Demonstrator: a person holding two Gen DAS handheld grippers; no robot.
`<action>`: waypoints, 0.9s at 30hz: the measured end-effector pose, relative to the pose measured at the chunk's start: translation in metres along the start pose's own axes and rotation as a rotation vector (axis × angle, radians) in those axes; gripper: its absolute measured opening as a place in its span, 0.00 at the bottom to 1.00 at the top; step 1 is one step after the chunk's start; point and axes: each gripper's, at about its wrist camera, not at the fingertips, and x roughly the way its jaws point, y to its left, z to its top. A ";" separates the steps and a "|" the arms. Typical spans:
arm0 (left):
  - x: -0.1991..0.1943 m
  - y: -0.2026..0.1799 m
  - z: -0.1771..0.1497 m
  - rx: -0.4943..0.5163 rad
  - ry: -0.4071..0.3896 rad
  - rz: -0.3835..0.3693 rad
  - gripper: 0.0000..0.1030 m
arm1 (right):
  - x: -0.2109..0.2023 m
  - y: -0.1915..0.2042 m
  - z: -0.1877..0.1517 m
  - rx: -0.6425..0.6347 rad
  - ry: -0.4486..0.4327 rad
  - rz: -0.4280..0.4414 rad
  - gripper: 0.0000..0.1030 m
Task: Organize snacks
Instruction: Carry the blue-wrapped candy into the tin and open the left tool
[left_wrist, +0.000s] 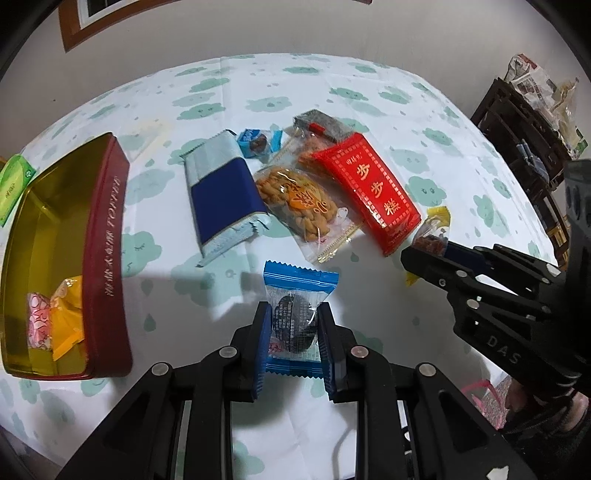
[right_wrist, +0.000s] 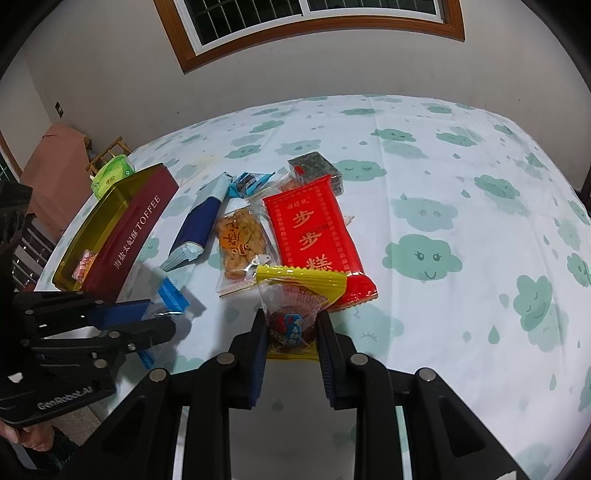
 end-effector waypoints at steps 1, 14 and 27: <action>-0.003 0.002 0.000 -0.002 -0.006 -0.001 0.21 | 0.000 0.000 0.000 -0.001 0.000 -0.001 0.25; -0.050 0.063 0.016 -0.081 -0.122 0.105 0.21 | 0.002 0.005 0.002 -0.011 0.011 -0.019 0.25; -0.056 0.170 0.019 -0.244 -0.131 0.284 0.21 | 0.001 0.009 0.004 -0.018 0.009 -0.040 0.25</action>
